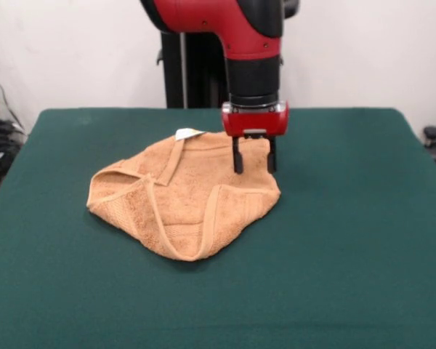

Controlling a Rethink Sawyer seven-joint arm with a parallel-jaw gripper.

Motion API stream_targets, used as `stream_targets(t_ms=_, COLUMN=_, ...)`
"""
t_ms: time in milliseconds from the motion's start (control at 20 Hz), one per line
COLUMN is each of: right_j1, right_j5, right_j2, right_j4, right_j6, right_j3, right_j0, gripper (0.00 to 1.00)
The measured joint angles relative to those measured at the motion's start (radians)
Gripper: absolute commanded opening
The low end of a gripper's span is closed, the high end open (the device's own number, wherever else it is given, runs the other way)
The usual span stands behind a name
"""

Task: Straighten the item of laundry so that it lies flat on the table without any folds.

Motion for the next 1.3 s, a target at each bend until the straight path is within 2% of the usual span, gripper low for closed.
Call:
stream_targets(t_ms=700, right_j1=0.086, right_j5=-0.141, right_j2=0.024, right_j4=-0.047, right_j6=0.0, right_j3=-0.005, right_j0=-0.024, gripper=1.0)
stream_targets(t_ms=1100, right_j1=0.122, right_j5=-0.309, right_j2=0.015, right_j4=-0.105, right_j6=0.001, right_j3=0.013, right_j0=-0.023, gripper=1.0)
stream_targets(t_ms=1250, right_j1=0.142, right_j5=-0.398, right_j2=0.003, right_j4=-0.104, right_j6=0.007, right_j3=0.028, right_j0=-0.012, gripper=1.0)
stream_targets(t_ms=1300, right_j1=0.157, right_j5=-0.466, right_j2=-0.005, right_j4=-0.103, right_j6=0.013, right_j3=0.035, right_j0=0.001, gripper=1.0)
